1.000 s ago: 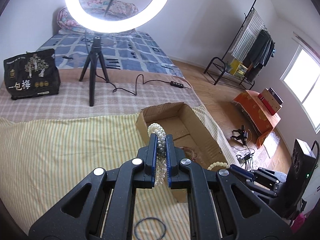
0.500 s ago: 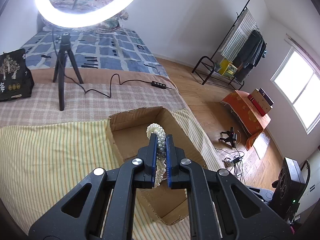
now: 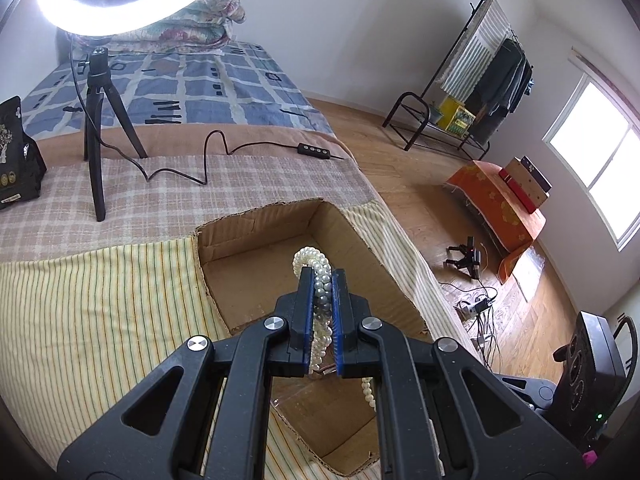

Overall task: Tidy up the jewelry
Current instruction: 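Carry the necklace with left tool while right tool carries the bracelet into the box, then open left tool to drop the necklace while right tool releases the bracelet in the box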

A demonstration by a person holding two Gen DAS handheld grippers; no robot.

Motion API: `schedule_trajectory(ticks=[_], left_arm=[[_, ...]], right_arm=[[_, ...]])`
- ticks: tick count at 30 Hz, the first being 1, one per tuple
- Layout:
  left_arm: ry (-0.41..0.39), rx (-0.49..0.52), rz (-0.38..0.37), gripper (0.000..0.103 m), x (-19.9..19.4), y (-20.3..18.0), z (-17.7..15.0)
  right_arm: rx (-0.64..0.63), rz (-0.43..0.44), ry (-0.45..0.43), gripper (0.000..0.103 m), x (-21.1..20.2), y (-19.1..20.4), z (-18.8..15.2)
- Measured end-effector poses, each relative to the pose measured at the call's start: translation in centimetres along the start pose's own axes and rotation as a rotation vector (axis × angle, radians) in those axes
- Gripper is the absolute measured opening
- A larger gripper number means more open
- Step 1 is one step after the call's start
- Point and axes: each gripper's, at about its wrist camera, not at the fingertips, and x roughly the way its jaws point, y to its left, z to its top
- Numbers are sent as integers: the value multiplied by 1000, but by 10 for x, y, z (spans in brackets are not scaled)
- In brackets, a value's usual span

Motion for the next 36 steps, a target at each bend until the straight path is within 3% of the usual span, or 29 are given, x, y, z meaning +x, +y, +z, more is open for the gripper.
schedule_trajectory(ticks=[9,11,13,14,22,30,32,33,34,36], left_arm=[[-22,18,33,6,-4,-1,1],[-25,20,38,6,-6,-2,1],[-21,17,43,6,-6,-1,1],[-18,16,43,6,-5,0,1],[-22,41,55,6,-13,-2,-1],[-42,84,85,7,-50,7,-5],[-46,88,90,16,-61,12,-6],[-52,94,96,35,-68,16,-6],[-61,98,103,47,-75,18,-7],[-80,103,125,47,-89,26,-9]], right_arm=[[-18,-7,-1,7,-2,3,-2],[-24,-17,0,16,-3,3,-2],[-30,-30,-5,42,-4,4,-3],[-32,-35,-11,44,-5,4,-3],[-29,-42,-19,45,-8,6,-1],[-31,-31,-63,45,-29,17,0],[-41,-23,-75,45,-35,23,1],[-46,-20,-78,45,-36,26,1],[-52,-15,-85,45,-38,31,2],[-64,-4,-93,45,-42,38,3]])
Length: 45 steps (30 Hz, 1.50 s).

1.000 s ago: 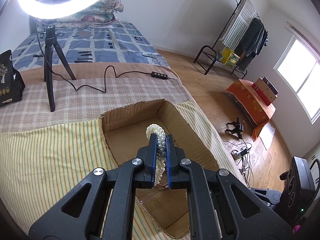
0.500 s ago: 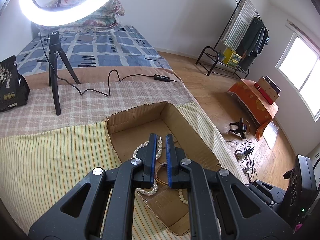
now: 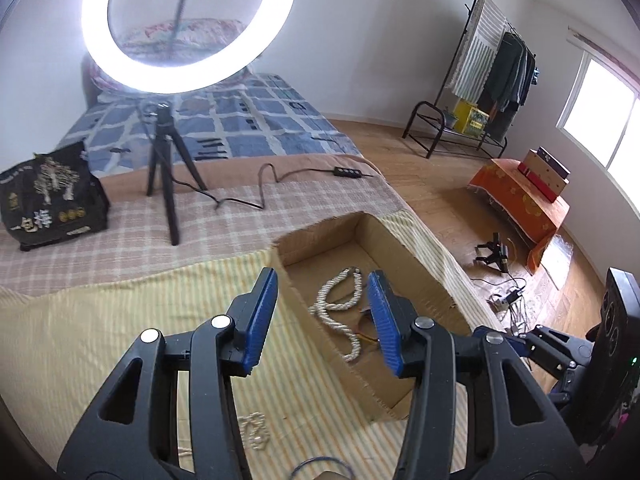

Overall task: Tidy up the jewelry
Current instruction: 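Open left tool to drop the necklace while right tool releases the bracelet in the box, then move left tool to the thin pearl strand while right tool approaches the blue ring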

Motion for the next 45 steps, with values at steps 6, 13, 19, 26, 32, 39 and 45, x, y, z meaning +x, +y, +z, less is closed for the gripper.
schedule_trajectory(ticks=[6,13,19,26,32,39,45], left_arm=[[-17,-7,49,48,-37,37,-6],[5,1,93,47,-60,72,-26],[60,10,83,47,-65,94,-51],[145,61,46,47,-57,99,-84],[213,139,-12,47,-46,89,-102],[330,298,-29,47,-13,68,-134],[399,333,-10,47,14,70,-149]], right_arm=[[-54,32,-10,45,-7,29,1],[-105,64,6,45,-12,57,-9],[-169,80,54,45,-7,75,-28],[-183,109,122,45,3,83,-49],[-216,110,181,45,10,92,-66],[-243,113,250,45,23,96,-82],[-238,123,312,45,38,90,-87]])
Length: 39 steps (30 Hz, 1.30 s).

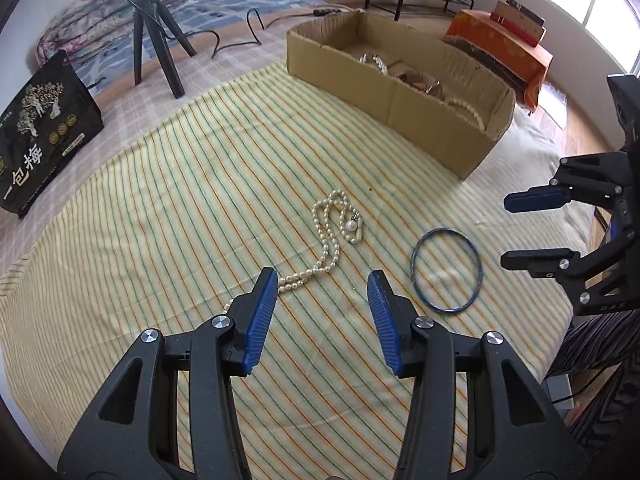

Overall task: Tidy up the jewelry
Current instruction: 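Move left tool to the thin pearl strand while right tool approaches the blue ring, then close left tool on the thin pearl strand while right tool grasps the blue ring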

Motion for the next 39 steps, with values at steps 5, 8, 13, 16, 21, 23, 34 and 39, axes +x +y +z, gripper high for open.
schedule_trajectory(ticks=[5,8,13,16,21,23,34,39], left_arm=[[36,51,11,47,15,-7,0],[61,76,35,47,26,-11,1],[86,91,65,47,41,-12,4],[90,100,71,47,45,-11,6],[91,106,65,47,51,-10,7],[89,101,54,47,54,-8,7],[75,113,35,13,54,-14,8],[64,120,43,5,54,-19,6]], right_arm=[[38,38,35,45,9,-9,-1],[39,43,46,45,14,-9,-1],[44,51,55,45,21,-9,2],[53,53,63,45,26,-10,5],[60,53,85,45,37,-12,6],[52,46,94,45,42,-10,5],[43,15,78,28,47,-5,3],[44,26,72,8,50,-3,5]])
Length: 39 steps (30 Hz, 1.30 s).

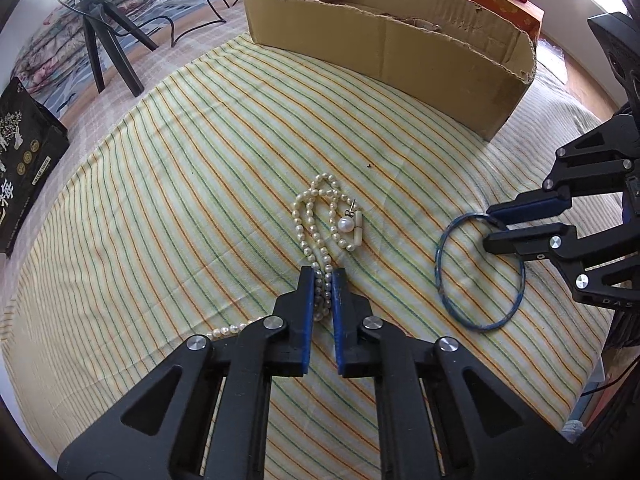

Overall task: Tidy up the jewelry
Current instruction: 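Close left tool on the thin pearl strand while right tool grasps the blue ring, then lift and carry the pearl strand with left tool while right tool carries the ring to the box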

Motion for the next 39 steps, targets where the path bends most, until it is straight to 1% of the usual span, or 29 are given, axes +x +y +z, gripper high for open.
schedule_trajectory(ticks=[3,8,9,13,18,21,30,39], left_arm=[[-6,-15,-3,4,-2,0,-1],[-14,-33,1,3,-10,2,-4],[-19,-37,1,1,-13,2,-5],[-48,-52,12,1,-25,5,-7],[-104,-93,14,1,-46,12,-2],[-151,-115,7,1,-63,15,5],[-278,-165,-30,1,-113,19,19],[-370,-193,-49,1,-146,21,29]], right_arm=[[-26,-17,-5,3,0,7,1],[-37,-21,-28,3,-7,12,4],[-42,-25,-37,3,-9,14,5],[-56,-33,-67,3,-19,20,7],[-77,-53,-103,3,-31,27,6],[-81,-59,-123,3,-39,29,5],[-71,-69,-173,3,-56,28,8],[-71,-72,-236,2,-79,27,12]])
